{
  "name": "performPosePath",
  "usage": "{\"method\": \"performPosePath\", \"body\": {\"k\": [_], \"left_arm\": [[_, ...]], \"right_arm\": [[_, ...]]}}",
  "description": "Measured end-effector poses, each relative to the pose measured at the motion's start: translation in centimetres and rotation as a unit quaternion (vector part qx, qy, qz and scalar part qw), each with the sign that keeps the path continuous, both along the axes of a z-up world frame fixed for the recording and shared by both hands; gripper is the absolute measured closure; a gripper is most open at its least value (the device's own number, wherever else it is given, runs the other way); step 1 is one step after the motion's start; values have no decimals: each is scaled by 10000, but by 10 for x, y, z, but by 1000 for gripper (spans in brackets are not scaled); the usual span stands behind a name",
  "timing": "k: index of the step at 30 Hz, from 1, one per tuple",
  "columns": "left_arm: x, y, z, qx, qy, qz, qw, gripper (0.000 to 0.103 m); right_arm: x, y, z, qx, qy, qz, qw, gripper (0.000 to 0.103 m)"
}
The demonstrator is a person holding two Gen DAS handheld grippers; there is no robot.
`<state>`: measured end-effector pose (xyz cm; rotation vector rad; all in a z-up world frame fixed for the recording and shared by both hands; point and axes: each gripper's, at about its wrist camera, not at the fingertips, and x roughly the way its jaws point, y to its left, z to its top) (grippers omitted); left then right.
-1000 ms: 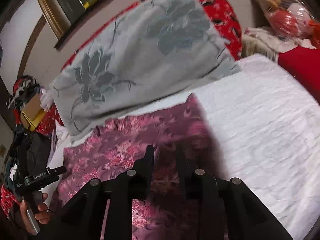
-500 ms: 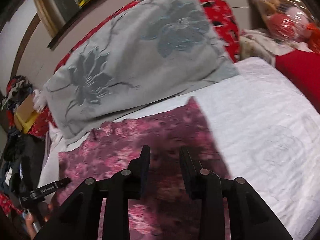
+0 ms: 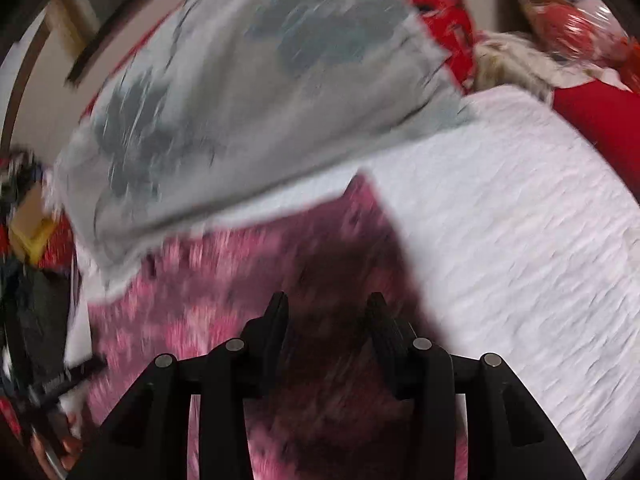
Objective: Fold small clothes
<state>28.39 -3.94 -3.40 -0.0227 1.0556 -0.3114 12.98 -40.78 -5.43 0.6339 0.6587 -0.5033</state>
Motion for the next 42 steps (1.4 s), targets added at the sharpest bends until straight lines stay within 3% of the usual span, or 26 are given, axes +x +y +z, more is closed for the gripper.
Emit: {"method": "performPosePath", "body": {"k": [2,5,7,9,11,14,16,17,18,22,25,27,31,35,37,39,42], "left_arm": [[6,9,2,-198,47,146,9997,13],[14,16,-2,-424,239,247,9985,13],[14,14,-1,-517,251,239,9981,13],[12,9,4,-539,114,154,9984,13],[11,1,3,-409,4,100,9991,13],[13,-13,-12,155,133,94,9997,13],[13,-19,-22,491,99,84,9987,8],[12,-17,-19,493,40,119,9987,8],[12,-16,-16,452,55,124,9989,8],[5,-6,2,95,-111,175,9997,8],[-2,-7,1,96,-51,85,9999,8],[-7,-11,-16,180,248,-33,9995,8],[-16,-13,-17,440,120,-153,9988,7],[-22,13,-1,195,198,-20,9996,7],[-25,25,-6,206,346,135,9991,7],[-22,30,-27,314,785,16,9964,6],[-21,49,-25,-124,1151,-8,9933,7]], "right_arm": [[5,-19,-6,166,87,-273,9995,49],[19,-32,-19,324,309,-397,9982,49],[26,-32,-20,245,211,-278,9991,53],[33,-29,-12,82,0,2,10000,95],[29,-31,-6,-119,-202,-172,9996,97],[31,-49,-29,170,262,-347,9989,97],[25,-48,-26,121,198,-370,9990,97],[24,-44,-20,26,255,-387,9989,88],[21,-36,-11,-172,314,-383,9986,86],[6,-5,10,-348,-174,169,9991,86],[1,14,-1,-247,-103,508,9984,79],[3,19,-24,-44,328,579,9978,76],[-8,23,-20,106,224,402,9989,76],[-23,44,-8,-47,-83,643,9979,68],[-19,53,-21,-23,175,791,9967,62],[-18,64,-30,-398,402,909,9943,61],[-16,72,-18,-469,685,812,9932,61]]}}
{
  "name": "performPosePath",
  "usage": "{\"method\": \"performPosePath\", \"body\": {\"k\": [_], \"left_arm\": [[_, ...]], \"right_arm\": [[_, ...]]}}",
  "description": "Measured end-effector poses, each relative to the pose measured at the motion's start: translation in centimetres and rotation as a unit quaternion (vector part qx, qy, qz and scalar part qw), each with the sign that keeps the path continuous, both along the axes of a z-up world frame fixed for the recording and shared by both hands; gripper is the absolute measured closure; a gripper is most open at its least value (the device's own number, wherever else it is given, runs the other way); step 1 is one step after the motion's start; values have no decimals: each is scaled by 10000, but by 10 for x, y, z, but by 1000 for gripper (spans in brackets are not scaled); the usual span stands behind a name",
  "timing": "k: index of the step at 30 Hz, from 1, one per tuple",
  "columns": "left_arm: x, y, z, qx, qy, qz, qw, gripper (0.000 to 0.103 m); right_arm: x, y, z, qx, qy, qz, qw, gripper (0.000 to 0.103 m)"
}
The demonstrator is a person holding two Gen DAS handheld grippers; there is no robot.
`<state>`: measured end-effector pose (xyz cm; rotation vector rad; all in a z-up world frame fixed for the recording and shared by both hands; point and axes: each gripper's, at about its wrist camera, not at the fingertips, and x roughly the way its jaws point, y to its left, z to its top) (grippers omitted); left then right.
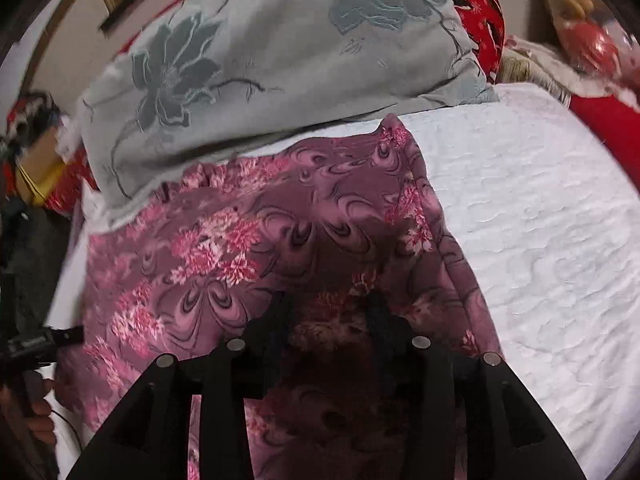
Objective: Fold small clothes
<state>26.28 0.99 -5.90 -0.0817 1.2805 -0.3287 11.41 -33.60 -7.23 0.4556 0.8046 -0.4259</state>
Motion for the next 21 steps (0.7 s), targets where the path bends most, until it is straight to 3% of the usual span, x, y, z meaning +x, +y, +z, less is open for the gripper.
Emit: {"method": "performPosePath", "body": {"k": [5,8,11,15,21], "left_arm": [[13,40,15,-221,286,265,9990,7],[24,63,14,-281,560,444,9970,7],[31,78,7,-433,876,524,9938,7],[28,89,-1,-631,1145,521,9900,7],[40,84,1,-700,1224,274,9896,7]], "right_arm": [[2,55,25,-175,-276,822,9961,56],[12,116,21,-389,-125,1757,9836,51],[21,193,6,-825,106,2833,9554,49],[23,273,-11,-1450,184,3696,9176,46],[39,341,-35,-2427,213,4036,8819,33]]}}
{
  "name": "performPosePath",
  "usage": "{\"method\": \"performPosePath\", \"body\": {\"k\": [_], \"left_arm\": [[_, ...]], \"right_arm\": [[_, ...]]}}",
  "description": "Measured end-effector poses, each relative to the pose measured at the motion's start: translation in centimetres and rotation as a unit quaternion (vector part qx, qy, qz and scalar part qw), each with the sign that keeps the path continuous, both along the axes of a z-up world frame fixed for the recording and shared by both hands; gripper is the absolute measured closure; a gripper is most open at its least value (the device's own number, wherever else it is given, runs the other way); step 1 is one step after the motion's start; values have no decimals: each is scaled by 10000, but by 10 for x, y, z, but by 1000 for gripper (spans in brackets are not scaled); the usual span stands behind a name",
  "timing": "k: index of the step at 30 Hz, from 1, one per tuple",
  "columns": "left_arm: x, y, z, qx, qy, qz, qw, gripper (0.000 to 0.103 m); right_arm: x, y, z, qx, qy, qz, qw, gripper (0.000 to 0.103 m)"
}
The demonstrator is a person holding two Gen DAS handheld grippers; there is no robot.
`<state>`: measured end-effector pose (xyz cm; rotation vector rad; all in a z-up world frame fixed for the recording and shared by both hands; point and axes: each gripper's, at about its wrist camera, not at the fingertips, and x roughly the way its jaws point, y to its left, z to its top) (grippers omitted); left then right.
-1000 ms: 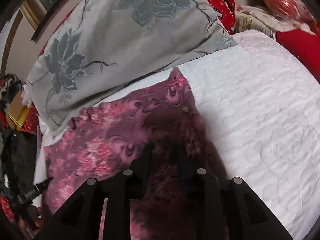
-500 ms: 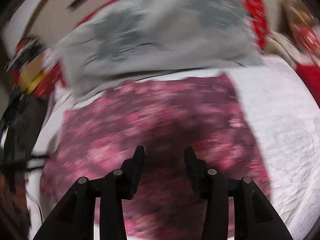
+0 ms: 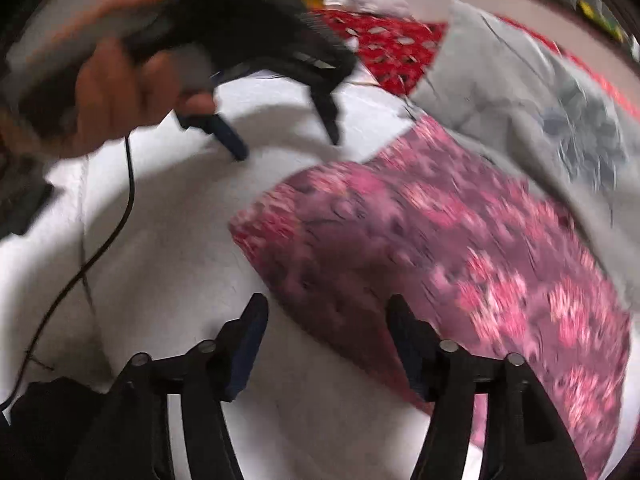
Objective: Fold small clothes
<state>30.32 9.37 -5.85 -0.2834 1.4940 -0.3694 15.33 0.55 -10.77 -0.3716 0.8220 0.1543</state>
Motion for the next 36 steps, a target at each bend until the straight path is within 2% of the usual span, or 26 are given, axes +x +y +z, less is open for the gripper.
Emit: {"method": "performPosePath", "body": {"k": [3,5,7,9,10,11,17,21,23,25,26,28,31,36], "left_arm": [[12,-7,-1,-30,36,-71,10000,7],[17,-6,1,-129,80,-120,9998,7],[23,-12,3,-328,114,-219,9992,7],[29,-19,5,-407,98,-298,9987,7],[31,-23,6,-427,101,-326,9985,7],[34,-27,6,-471,125,-363,9982,7],[49,-64,3,-795,259,-591,9947,7],[48,-93,-3,-1057,541,-687,9905,7],[44,-104,-5,-1159,659,-690,9887,17],[39,-117,-4,-1097,681,-735,9889,55],[38,-120,-1,-909,590,-741,9913,61],[32,-126,9,-546,343,-787,9948,82],[25,-128,26,-574,170,-738,9955,93],[5,-154,62,-515,-244,-868,9946,93]], "right_arm": [[9,20,-14,-614,-212,48,9979,32],[12,26,-16,-877,-610,28,9943,33],[20,25,-17,-926,-702,-109,9932,36],[29,17,-16,-800,-684,-273,9941,63],[34,10,-14,-670,-595,-316,9955,90],[35,2,-9,-450,-605,-320,9966,95],[16,-23,28,110,-1211,-483,9914,97],[9,-38,41,438,-1276,-601,9890,97],[5,-43,44,560,-1285,-632,9881,97],[0,-49,47,674,-1301,-661,9870,97],[-1,-53,48,726,-1300,-686,9865,97],[-8,-65,52,940,-1305,-796,9838,98],[-17,-85,58,1303,-1337,-993,9774,98],[-36,-117,75,1828,-1516,-1269,9631,98]]}}
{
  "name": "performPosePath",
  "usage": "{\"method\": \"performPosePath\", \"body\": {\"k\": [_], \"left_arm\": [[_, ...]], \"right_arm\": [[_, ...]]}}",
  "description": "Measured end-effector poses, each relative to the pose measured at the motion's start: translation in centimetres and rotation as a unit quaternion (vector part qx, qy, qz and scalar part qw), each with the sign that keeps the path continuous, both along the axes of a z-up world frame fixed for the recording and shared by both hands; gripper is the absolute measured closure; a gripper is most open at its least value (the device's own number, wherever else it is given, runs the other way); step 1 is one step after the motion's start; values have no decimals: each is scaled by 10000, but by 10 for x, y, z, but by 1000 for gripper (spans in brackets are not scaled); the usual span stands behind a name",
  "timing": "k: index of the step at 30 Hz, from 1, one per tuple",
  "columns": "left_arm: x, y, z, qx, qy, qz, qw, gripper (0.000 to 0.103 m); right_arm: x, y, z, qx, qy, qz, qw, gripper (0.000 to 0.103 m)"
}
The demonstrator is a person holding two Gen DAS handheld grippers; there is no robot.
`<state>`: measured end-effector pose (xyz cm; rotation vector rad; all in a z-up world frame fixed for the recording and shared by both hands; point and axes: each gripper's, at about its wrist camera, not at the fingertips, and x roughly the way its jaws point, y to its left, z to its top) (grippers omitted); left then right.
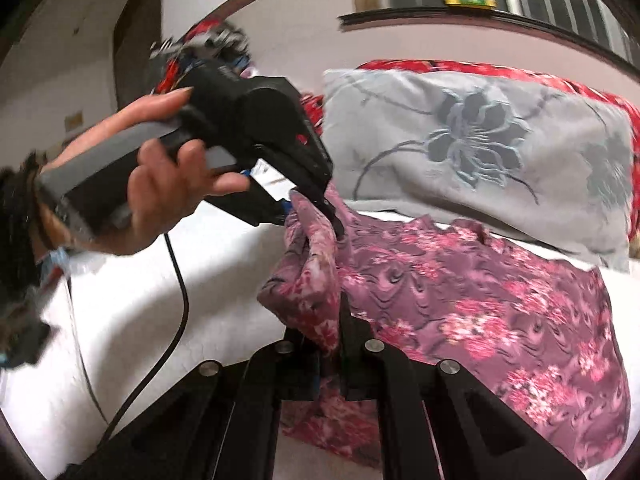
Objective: Fold small clothes
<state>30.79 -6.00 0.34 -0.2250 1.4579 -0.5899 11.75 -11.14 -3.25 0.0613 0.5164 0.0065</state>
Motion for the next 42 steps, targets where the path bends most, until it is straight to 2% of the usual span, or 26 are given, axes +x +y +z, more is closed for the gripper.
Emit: {"method": "performPosePath", "body": {"k": [7,14,19,24,26,28,30,32,34,38,40,42], "left_arm": [[-30,-56,32,13,-375,-249,9990,93],[-62,-140,41,-36,-469,-612,9970,93],[-86,-208,19,125,-375,-921,9950,93],[-101,-243,-21,265,-143,-964,9949,90],[-105,-245,-27,246,-157,-923,9953,87],[-105,-242,-25,108,-177,-1001,9948,79],[-103,-231,-15,-93,-233,-979,9949,74],[-97,-210,0,-385,-400,-873,9946,61],[-91,-179,13,-579,-647,-707,9937,45],[-81,-124,2,-459,-950,-310,9939,41],[-77,-100,-15,-366,-959,-75,9947,41],[-77,-84,-33,-499,-848,79,9951,41]], "right_arm": [[-38,-58,15,734,-266,-464,9959,98],[-80,-130,9,1550,-429,-1146,9803,98],[-110,-177,-7,2055,-383,-1627,9643,98],[-126,-210,-42,2654,-60,-1998,9432,98],[-127,-217,-58,2904,132,-2053,9345,98],[-125,-223,-69,3126,303,-2013,9278,98],[-125,-225,-73,3181,468,-2015,9252,91],[-129,-229,-72,3192,538,-1983,9252,88],[-140,-238,-63,3209,483,-1997,9246,83],[-152,-262,-29,3014,-133,-2280,9258,67],[-128,-277,-13,2886,-161,-2201,9317,61],[-92,-287,-9,2834,20,-1936,9393,54]]}}
